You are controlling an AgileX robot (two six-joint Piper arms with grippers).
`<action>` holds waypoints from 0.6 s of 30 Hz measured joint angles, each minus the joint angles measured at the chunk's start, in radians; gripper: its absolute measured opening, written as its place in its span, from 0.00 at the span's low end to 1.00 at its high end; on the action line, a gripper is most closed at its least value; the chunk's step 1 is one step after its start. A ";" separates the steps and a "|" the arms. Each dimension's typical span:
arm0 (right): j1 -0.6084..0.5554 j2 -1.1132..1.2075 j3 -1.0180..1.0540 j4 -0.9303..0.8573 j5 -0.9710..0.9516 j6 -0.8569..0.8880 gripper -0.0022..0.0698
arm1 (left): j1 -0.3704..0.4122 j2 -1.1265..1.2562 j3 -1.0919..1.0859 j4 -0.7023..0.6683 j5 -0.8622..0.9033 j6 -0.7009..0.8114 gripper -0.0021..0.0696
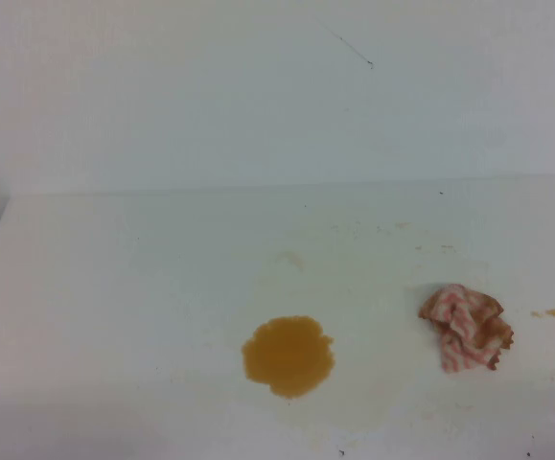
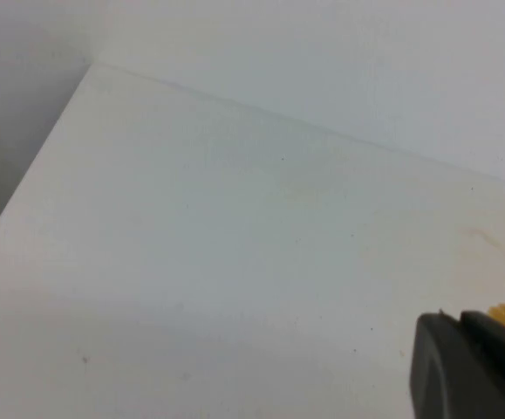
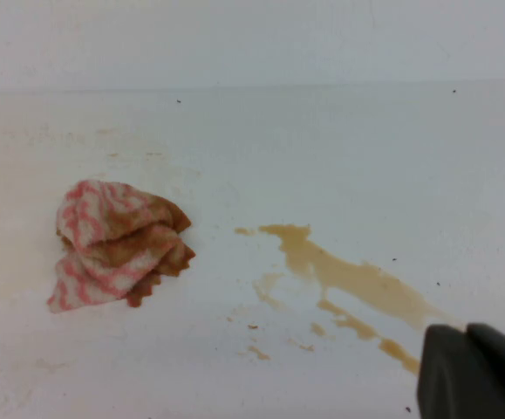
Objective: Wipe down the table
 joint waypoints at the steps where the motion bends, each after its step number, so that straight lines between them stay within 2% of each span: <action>1: 0.000 0.000 0.000 0.000 0.000 0.000 0.03 | 0.000 0.000 0.000 0.000 0.000 0.000 0.03; 18: 0.000 0.000 0.000 0.000 0.000 0.000 0.03 | 0.000 -0.002 0.000 0.000 -0.007 0.000 0.03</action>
